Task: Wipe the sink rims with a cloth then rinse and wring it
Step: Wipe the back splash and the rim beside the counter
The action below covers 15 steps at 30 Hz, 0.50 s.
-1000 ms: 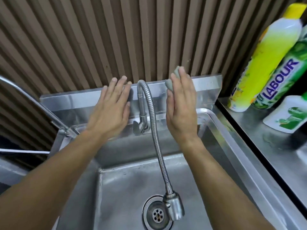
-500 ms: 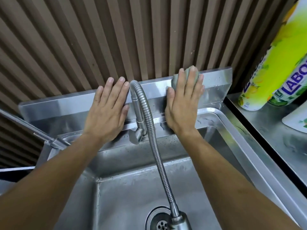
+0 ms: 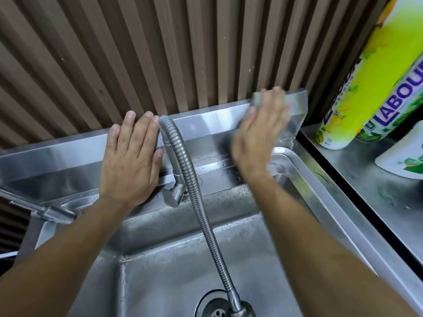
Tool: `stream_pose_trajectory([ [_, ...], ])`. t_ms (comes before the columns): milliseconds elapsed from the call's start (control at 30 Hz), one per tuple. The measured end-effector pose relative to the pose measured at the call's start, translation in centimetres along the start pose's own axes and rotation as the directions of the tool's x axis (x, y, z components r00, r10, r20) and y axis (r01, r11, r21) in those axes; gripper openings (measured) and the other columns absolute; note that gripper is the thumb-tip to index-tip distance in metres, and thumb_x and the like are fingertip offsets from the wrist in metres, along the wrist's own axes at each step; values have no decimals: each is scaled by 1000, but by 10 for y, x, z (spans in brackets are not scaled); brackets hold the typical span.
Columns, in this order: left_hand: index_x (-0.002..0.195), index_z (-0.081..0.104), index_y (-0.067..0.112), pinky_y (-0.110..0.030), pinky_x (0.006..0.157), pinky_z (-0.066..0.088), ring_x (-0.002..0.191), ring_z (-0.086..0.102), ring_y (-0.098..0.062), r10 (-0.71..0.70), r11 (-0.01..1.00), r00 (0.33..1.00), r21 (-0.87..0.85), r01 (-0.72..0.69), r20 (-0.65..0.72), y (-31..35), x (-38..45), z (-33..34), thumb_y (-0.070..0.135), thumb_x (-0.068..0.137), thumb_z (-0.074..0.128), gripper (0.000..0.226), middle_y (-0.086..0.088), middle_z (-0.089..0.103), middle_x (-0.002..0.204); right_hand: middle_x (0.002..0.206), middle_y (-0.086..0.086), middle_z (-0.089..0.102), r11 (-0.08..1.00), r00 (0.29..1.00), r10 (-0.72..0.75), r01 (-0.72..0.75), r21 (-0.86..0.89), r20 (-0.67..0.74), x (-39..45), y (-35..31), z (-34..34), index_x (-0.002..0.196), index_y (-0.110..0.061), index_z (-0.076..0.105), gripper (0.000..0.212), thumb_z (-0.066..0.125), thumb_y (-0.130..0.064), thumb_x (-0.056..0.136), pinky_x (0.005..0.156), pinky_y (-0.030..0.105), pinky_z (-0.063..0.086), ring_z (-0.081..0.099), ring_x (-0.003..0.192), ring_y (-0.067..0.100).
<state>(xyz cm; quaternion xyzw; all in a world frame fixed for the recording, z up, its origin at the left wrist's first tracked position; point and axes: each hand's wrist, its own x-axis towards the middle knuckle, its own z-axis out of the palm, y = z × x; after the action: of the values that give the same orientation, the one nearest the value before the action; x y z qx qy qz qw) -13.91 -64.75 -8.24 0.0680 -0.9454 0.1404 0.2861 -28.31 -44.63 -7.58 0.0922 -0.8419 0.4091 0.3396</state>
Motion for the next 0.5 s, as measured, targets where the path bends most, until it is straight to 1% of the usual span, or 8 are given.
stream_pose_trajectory([
  [67, 164, 11, 11, -46, 128, -2, 158, -8, -23, -9, 1000, 1000, 0, 9, 3, 0, 0, 1, 36, 105, 30, 67, -8, 14, 171, 164, 19, 33, 975, 967, -223, 219, 46, 127, -35, -34, 8, 151, -5, 43, 44, 41, -10, 107, 127, 58, 15, 24, 155, 40],
  [133, 164, 11, 9, -47, 128, 0, 158, -7, -25, -6, 1000, 1000, 8, 6, 8, -1, 0, 0, 37, 105, 28, 67, -9, 14, 171, 161, 15, 38, 897, 862, -441, 426, 116, 249, -54, -47, 10, 149, -8, 47, 43, 40, -15, 107, 125, 56, 19, 27, 153, 39],
  [200, 164, 11, 8, -48, 128, 0, 159, -7, -26, 3, 1000, 1000, 19, -3, 25, -1, 0, -1, 36, 104, 34, 70, -10, 13, 171, 159, 11, 41, 809, 743, -578, 577, 114, 339, -35, -32, 8, 149, -12, 48, 44, 29, -22, 110, 124, 53, 21, 30, 152, 36],
  [233, 163, 11, 8, -48, 128, 0, 158, -8, -26, 4, 1000, 999, 16, -4, 34, 0, 0, -2, 36, 103, 36, 72, -10, 13, 171, 157, 10, 43, 772, 705, -612, 630, 81, 358, -23, -19, 4, 147, -12, 49, 43, 28, -22, 110, 125, 52, 21, 33, 151, 35],
  [267, 163, 11, 8, -47, 128, -1, 158, -8, -25, 0, 1000, 999, 9, -1, 39, 0, 1, -3, 35, 102, 37, 72, -10, 13, 171, 154, 11, 46, 769, 713, -614, 637, 53, 340, -12, -5, 0, 143, -11, 52, 40, 31, -19, 110, 125, 52, 21, 36, 148, 34],
  [333, 163, 11, 8, -47, 128, -2, 158, -9, -25, -6, 1000, 999, 1, 6, 46, 0, 1, -5, 35, 102, 36, 71, -11, 13, 171, 148, 15, 50, 867, 846, -484, 499, -8, 224, 8, 27, -13, 139, -6, 54, 35, 39, -14, 108, 124, 52, 23, 40, 142, 34],
  [400, 163, 12, 7, -46, 128, -3, 158, -11, -24, -10, 1000, 999, 6, 10, 46, 1, 1, -5, 36, 102, 34, 71, -12, 15, 171, 150, 16, 47, 950, 944, -303, 310, -41, 132, 21, 47, -23, 141, -5, 51, 36, 40, -13, 107, 124, 54, 22, 36, 145, 33],
  [500, 163, 13, 6, -44, 127, -6, 157, -13, -23, -13, 1000, 999, 12, 12, 45, 2, 2, -5, 36, 102, 31, 70, -12, 17, 170, 160, 15, 39, 1000, 997, -17, 16, 17, 76, 14, 19, -11, 148, -6, 46, 43, 34, -18, 109, 126, 59, 15, 25, 153, 37],
])
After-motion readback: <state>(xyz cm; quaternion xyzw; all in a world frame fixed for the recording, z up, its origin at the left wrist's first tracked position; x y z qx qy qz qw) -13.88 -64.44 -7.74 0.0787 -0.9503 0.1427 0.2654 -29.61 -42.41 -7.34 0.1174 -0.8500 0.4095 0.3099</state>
